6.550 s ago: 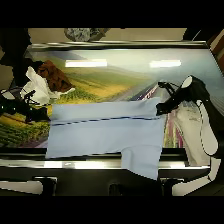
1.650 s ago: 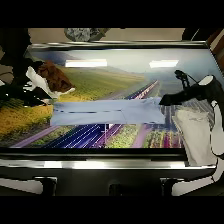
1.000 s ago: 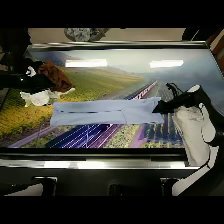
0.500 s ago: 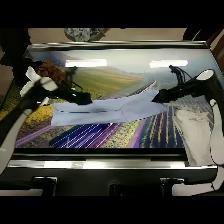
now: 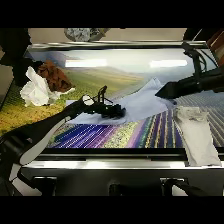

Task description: Fold the shirts.

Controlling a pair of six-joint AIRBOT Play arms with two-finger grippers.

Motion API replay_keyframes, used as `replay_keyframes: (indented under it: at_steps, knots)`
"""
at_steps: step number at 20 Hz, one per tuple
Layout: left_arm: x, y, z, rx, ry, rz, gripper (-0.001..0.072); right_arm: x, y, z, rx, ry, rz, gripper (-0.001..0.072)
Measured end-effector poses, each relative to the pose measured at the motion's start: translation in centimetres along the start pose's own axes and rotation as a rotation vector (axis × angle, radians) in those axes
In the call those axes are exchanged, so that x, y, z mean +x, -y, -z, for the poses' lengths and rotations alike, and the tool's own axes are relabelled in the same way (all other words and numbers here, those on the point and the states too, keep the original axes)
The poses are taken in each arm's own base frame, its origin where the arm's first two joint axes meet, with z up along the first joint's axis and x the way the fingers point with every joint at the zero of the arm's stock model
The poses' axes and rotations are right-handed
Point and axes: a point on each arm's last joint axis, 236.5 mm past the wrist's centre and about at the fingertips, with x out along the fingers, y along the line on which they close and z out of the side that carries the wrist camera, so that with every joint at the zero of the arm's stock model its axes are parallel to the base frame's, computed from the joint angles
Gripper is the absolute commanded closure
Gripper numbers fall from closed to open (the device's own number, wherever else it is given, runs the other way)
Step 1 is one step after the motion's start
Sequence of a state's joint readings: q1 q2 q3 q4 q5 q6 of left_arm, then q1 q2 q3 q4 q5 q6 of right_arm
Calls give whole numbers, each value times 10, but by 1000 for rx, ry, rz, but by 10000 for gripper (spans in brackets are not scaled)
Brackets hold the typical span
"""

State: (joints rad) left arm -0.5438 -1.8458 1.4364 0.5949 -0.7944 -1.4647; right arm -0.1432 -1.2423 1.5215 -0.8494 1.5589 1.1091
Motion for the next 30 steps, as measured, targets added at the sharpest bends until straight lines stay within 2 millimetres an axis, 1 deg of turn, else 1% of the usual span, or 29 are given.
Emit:
replay_keyframes:
  at_steps: [3,5,6,7,8,9,10,11,12,14,16,17,19,20,22,23,24,25,26,27,28,30]
  knots:
    - [26,23,8,-28,-4,55,678,-21,-19,0,-17,42,26,667]
    - [32,33,7,-18,8,78,680,-27,-21,0,-17,55,49,668]
    - [31,35,5,-7,12,82,680,-27,-16,-1,-11,56,68,669]
    - [26,37,2,15,15,79,680,-25,-12,-3,-6,59,72,669]
    - [16,37,1,51,7,67,680,-20,-10,-6,-3,61,71,669]
    - [1,34,-5,103,14,36,680,-11,-8,-9,-3,55,62,669]
    - [-17,28,-11,159,19,-12,680,-1,-8,-13,-7,52,52,669]
    - [-41,20,-19,217,31,-76,679,13,-10,-17,-14,46,37,669]
    - [-70,12,-30,274,54,-149,679,29,-14,-21,-23,35,13,669]
    - [-136,-4,-55,358,130,-292,679,66,-29,-30,-40,25,-47,669]
    - [-212,-13,-79,396,245,-407,679,106,-49,-38,-44,20,-113,669]
    - [-251,-16,-86,398,303,-454,678,127,-59,-41,-39,19,-148,669]
    - [-316,-15,-93,393,414,-517,678,168,-74,-46,-8,24,-204,668]
    - [-344,-14,-92,391,462,-544,678,189,-81,-48,19,28,-233,668]
    - [-381,-8,-86,390,529,-571,678,228,-92,-50,90,39,-290,666]
    - [-392,-5,-83,393,550,-579,678,245,-98,-51,132,46,-317,662]
    - [-400,-5,-78,393,561,-588,678,263,-104,-51,177,52,-346,580]
    - [-403,-4,-75,390,567,-588,678,278,-109,-50,220,57,-370,367]
    - [-402,-5,-71,386,564,-589,678,292,-114,-49,261,61,-392,105]
    - [-399,-8,-68,378,554,-590,678,304,-120,-49,294,67,-420,46]
    - [-394,-11,-63,374,540,-589,678,312,-126,-50,309,84,-451,45]
    - [-382,-23,-56,356,506,-595,678,312,-134,-56,305,113,-513,45]
